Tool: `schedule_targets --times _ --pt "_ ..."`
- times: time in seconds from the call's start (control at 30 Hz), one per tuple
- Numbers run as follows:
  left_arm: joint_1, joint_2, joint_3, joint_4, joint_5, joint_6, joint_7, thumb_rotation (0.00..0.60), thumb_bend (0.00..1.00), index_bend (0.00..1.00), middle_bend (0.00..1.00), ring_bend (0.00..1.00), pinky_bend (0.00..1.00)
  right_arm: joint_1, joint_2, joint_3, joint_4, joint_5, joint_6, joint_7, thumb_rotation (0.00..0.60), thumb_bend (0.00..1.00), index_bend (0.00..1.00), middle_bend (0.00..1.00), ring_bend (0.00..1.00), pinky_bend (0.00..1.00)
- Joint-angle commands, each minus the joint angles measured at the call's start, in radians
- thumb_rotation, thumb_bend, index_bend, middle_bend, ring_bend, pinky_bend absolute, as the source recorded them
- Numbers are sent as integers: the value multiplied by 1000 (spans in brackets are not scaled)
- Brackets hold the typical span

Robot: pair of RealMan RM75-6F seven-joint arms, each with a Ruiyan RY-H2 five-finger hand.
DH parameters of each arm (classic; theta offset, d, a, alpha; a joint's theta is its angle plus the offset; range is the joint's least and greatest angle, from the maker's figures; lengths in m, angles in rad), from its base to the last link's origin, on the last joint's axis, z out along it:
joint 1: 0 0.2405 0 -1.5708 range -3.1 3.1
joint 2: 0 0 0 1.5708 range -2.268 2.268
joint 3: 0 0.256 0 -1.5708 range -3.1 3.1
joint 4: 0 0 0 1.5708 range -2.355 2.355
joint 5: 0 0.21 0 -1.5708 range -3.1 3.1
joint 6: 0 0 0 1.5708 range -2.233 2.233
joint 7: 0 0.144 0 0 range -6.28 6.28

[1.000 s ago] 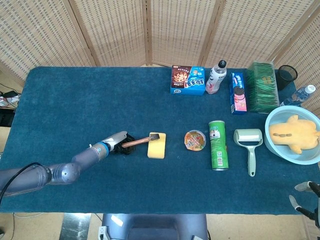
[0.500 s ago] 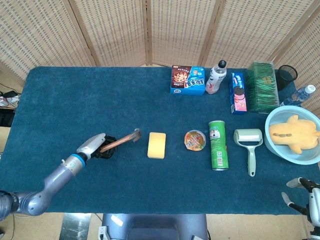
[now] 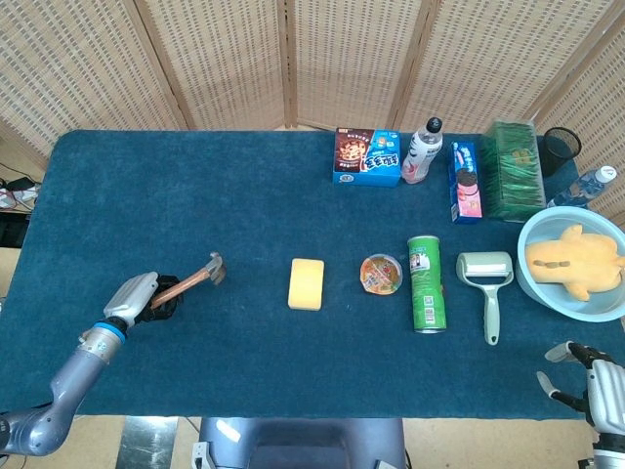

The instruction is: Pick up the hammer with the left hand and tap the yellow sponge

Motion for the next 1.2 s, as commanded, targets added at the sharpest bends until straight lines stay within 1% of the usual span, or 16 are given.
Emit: schedule_targets --times 0.03,0.23,0.3,0.33,0.37,0.4,0.43,0.47,0.53,0.6,0.67,0.7,0.87,0.93,1.03,1.2 --pt "23 -94 -7 98 4 50 83 600 720 595 711 722 818 -3 1 0 3 5 2 3 600 283 494 516 459 394" --pt "23 -224 -46 210 14 115 204 600 710 595 711 722 802 -11 5 0 7 16 8 11 600 283 494 516 459 394" --pt "22 -257 -59 240 22 126 224 600 674 595 711 716 752 -13 6 0 9 15 12 14 600 283 494 516 459 394" --pt "21 -270 -62 252 32 131 233 600 628 594 704 686 700 -14 6 0 9 16 15 16 600 283 494 517 459 394" --pt "21 -280 -63 262 43 134 239 600 588 579 684 645 648 -16 6 0 10 16 17 17 600 283 494 517 459 394" --pt "21 -286 -64 267 49 134 241 600 512 521 620 535 539 -17 7 0 11 17 18 18 600 283 494 517 459 394" --pt "22 -292 -64 271 56 130 245 600 481 487 585 482 492 -18 7 0 12 18 19 19 600 283 494 516 459 394" --pt "20 -296 -64 273 68 125 248 600 419 401 505 379 405 -20 8 0 13 20 21 21 600 283 494 517 459 394" --pt "21 -302 -66 276 83 125 254 600 302 233 356 215 285 -21 10 0 12 19 23 22 600 283 494 516 459 394" --pt "25 -301 -69 276 96 127 264 600 225 113 236 104 203 -20 11 1 11 17 23 22 600 283 494 517 459 394" --pt "31 -296 -72 267 106 133 267 600 184 34 159 40 160 -17 10 1 13 15 21 23 600 283 494 517 459 394" --pt "36 -291 -74 261 111 138 267 600 172 12 137 23 152 -16 10 2 13 15 20 24 600 283 494 517 459 394" --pt "73 -260 -78 219 144 192 262 600 162 0 118 10 143 -7 12 5 7 5 19 19 600 282 494 517 459 394" --pt "104 -237 -74 185 167 239 257 600 163 0 118 10 143 -1 15 8 3 -2 20 15 600 282 494 517 459 392" --pt "190 -177 -48 101 222 365 231 600 171 0 119 10 144 16 22 12 -12 -26 20 -1 600 283 494 517 458 387" --pt "292 -101 -7 7 275 483 208 600 193 31 123 26 151 36 22 9 -20 -51 9 -15 600 283 495 517 459 385"
